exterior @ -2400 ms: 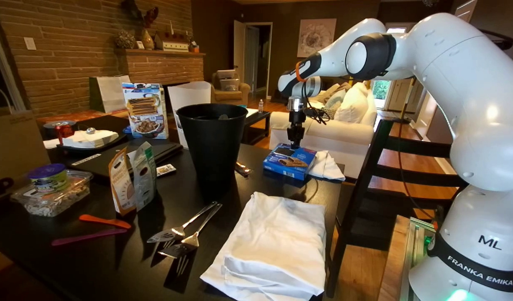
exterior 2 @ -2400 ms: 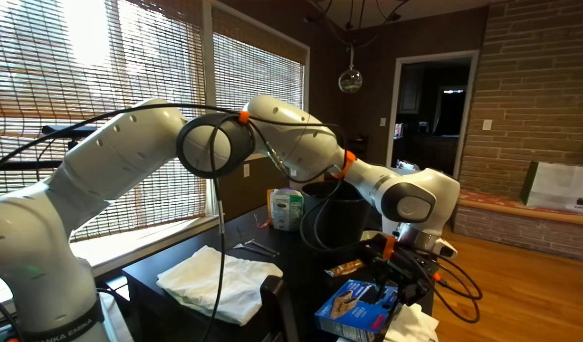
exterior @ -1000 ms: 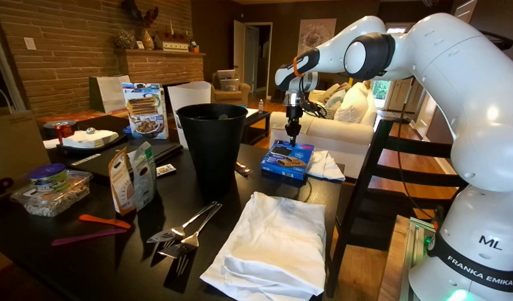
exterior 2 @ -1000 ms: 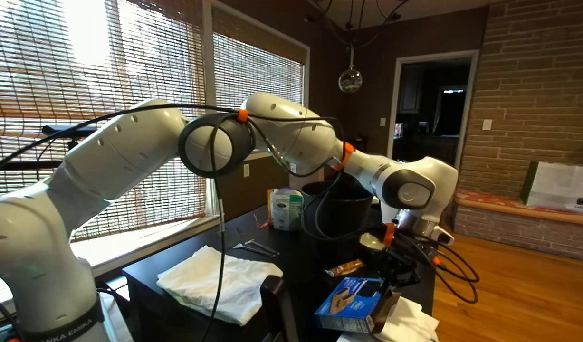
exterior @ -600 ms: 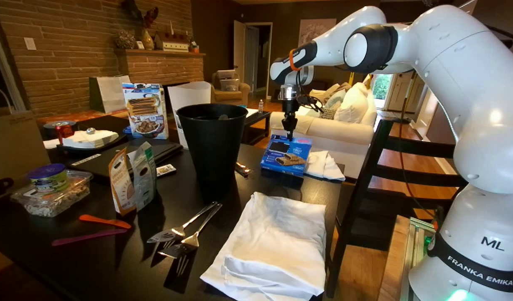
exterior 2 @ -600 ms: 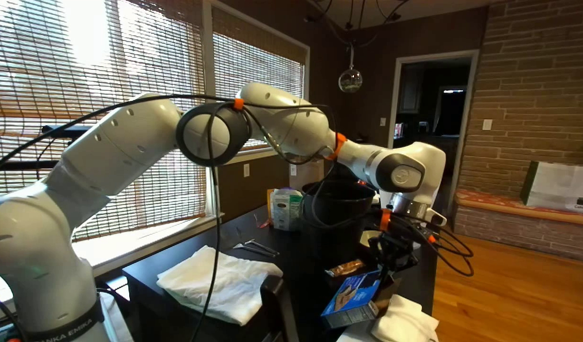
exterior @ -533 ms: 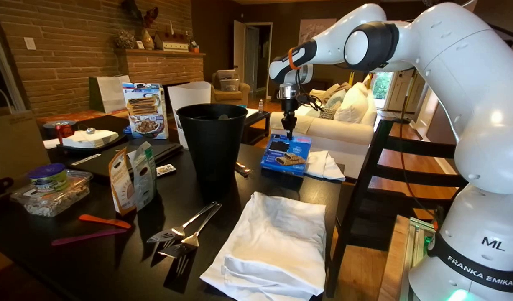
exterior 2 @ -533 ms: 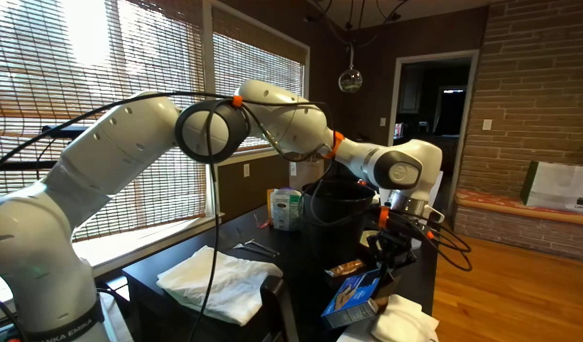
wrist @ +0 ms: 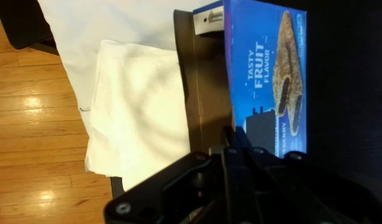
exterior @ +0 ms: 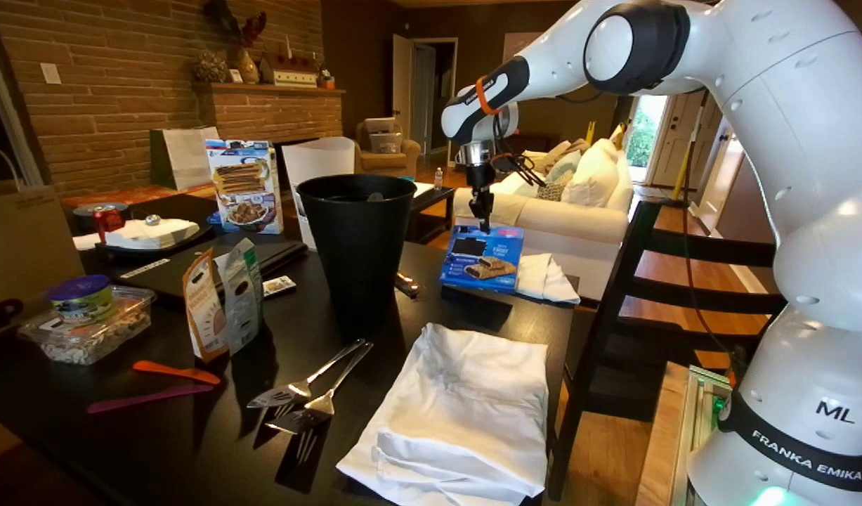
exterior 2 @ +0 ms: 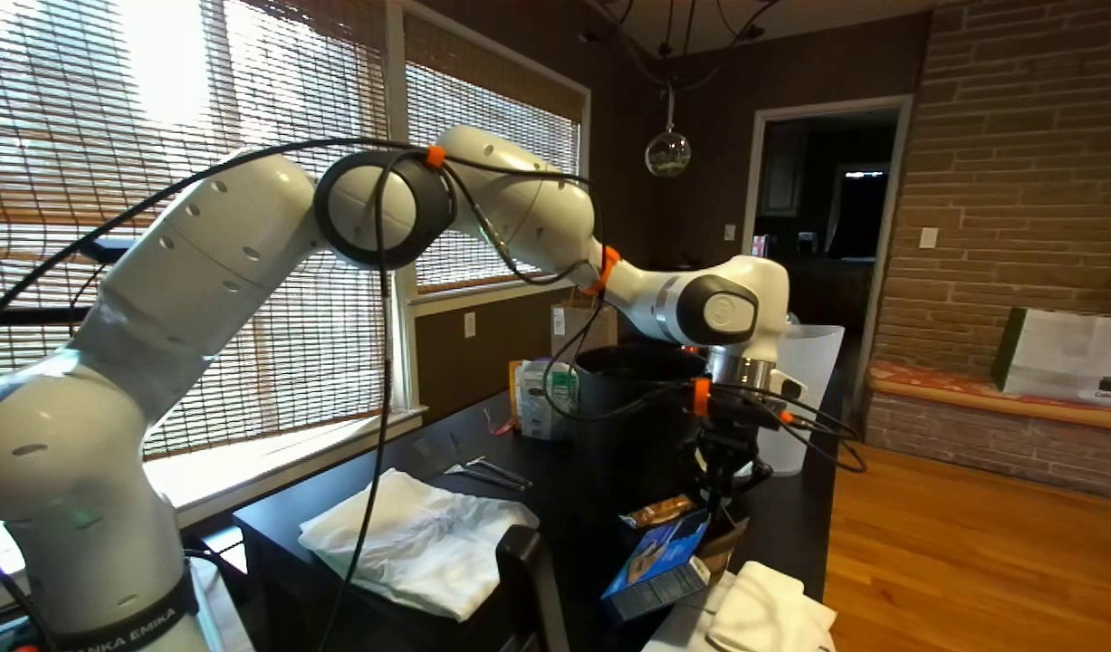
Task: Put the candy bar into the box
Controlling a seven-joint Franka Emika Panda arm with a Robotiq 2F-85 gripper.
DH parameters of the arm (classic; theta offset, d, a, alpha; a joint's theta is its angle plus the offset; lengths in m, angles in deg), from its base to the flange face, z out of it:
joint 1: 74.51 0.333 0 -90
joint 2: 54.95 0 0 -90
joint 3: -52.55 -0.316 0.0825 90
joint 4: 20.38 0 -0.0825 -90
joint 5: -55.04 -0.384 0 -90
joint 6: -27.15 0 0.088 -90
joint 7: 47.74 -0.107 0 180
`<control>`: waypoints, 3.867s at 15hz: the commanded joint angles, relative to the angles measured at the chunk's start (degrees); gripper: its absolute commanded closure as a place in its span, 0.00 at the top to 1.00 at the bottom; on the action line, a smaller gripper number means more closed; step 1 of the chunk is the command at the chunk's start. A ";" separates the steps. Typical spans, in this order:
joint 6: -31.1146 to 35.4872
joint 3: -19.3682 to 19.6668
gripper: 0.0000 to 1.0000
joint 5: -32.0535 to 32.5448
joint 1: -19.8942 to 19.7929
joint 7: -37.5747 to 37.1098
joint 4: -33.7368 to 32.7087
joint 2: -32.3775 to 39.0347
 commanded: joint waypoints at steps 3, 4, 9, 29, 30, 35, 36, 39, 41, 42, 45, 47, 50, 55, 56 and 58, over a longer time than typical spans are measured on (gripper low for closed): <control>9.61 2.32 0.00 4.07 4.20 -5.14 13.81 -7.93; 10.84 2.59 0.00 4.48 4.74 -5.88 15.50 -8.94; 16.84 4.53 0.00 8.89 8.15 -11.00 23.41 -14.92; 26.40 8.74 0.00 32.69 18.05 -35.97 40.23 -23.26; 27.44 8.87 0.00 34.43 18.23 -36.82 40.53 -23.25; 30.45 9.04 0.00 41.66 18.63 -41.05 41.71 -23.11; 30.72 8.95 0.00 42.69 18.59 -41.60 41.98 -23.09; 29.70 8.18 0.00 42.71 18.06 -41.10 42.34 -23.16; 29.67 8.01 0.00 42.34 17.89 -40.71 42.44 -23.26; 29.46 7.82 0.00 41.77 17.76 -40.12 42.55 -23.41; 29.44 7.35 0.08 40.63 17.51 -39.35 42.67 -23.63; 29.71 7.09 0.13 40.31 17.44 -38.94 43.21 -24.02; 29.78 6.65 0.02 39.80 17.34 -38.41 44.17 -24.55; 29.60 6.36 0.30 39.70 17.35 -38.33 45.00 -25.13; 29.57 6.38 0.37 39.79 17.38 -38.39 45.12 -25.20; 29.63 6.39 0.52 39.90 17.40 -38.42 45.32 -25.24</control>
